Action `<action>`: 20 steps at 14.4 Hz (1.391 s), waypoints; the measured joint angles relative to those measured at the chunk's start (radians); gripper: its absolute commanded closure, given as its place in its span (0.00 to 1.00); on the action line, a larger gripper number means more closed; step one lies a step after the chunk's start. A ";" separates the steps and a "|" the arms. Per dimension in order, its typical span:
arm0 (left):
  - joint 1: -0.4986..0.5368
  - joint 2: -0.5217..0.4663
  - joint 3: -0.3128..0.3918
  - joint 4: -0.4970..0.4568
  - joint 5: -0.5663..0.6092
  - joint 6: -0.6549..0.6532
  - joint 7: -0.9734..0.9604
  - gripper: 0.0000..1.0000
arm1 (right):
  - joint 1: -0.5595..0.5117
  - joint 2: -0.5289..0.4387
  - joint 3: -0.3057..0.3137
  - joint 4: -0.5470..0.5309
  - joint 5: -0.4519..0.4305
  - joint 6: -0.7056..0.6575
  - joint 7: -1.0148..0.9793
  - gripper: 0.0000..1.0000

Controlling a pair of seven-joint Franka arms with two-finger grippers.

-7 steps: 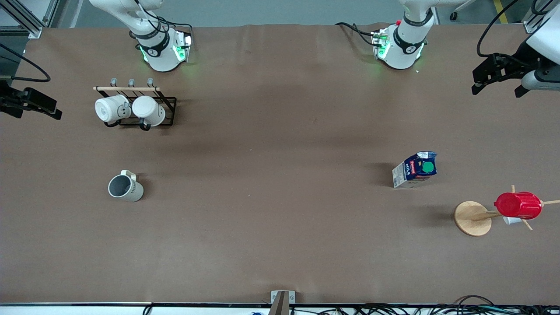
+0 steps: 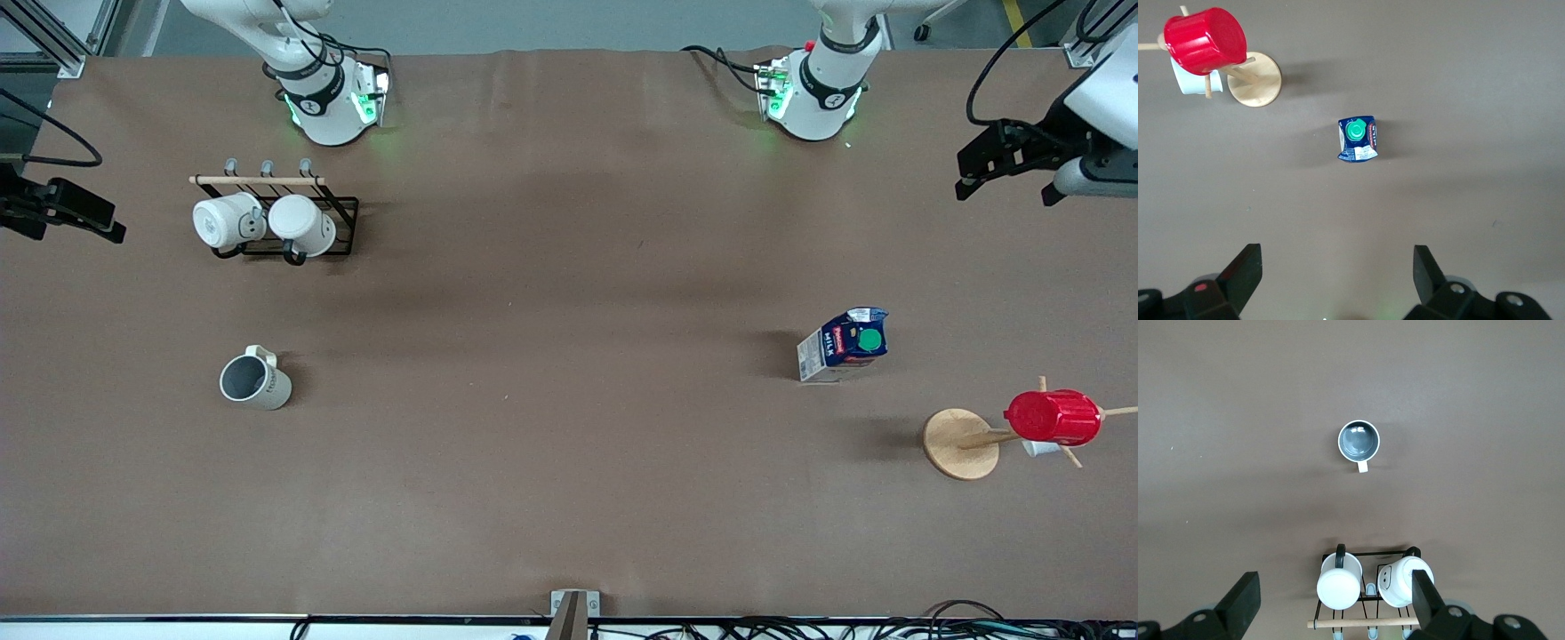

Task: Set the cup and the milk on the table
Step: 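Reach the right gripper to the white mug while the left gripper reaches the milk, then grasp the white mug with the right gripper while the left gripper grasps the milk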

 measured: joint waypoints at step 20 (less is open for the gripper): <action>0.020 0.313 -0.009 -0.293 0.017 0.514 -0.036 0.00 | 0.001 0.378 -0.099 -0.521 0.000 1.015 -0.189 0.05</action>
